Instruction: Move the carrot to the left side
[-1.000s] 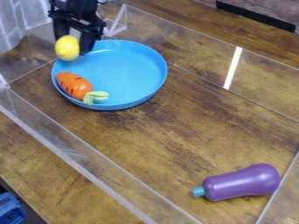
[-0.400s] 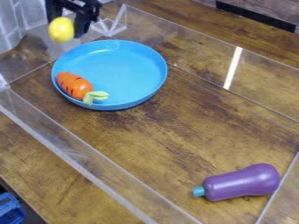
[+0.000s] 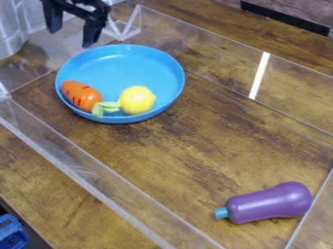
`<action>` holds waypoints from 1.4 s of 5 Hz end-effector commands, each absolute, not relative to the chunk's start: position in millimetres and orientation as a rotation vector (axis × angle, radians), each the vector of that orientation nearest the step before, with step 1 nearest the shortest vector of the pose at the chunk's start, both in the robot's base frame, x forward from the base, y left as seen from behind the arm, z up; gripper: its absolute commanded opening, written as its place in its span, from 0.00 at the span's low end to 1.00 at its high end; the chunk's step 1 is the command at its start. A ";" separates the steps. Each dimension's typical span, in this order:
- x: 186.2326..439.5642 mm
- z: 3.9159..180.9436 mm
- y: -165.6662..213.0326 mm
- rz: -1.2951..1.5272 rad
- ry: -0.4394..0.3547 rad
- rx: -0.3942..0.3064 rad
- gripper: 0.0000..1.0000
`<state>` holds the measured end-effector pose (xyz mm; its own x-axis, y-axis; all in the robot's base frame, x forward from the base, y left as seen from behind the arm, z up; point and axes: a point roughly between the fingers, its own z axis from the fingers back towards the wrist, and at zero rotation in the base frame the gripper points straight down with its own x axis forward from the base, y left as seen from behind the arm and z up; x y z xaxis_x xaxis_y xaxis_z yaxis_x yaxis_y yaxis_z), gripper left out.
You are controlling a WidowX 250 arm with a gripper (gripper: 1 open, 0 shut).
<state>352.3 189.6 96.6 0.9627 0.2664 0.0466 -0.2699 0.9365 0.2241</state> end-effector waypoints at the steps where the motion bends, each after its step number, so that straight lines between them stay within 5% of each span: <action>1: 362.4 112.9 187.1 0.221 -0.073 0.196 1.00; 6: 338.0 88.5 186.0 -0.004 -0.086 0.067 1.00; 7: 340.0 100.3 180.4 0.011 -0.104 0.036 1.00</action>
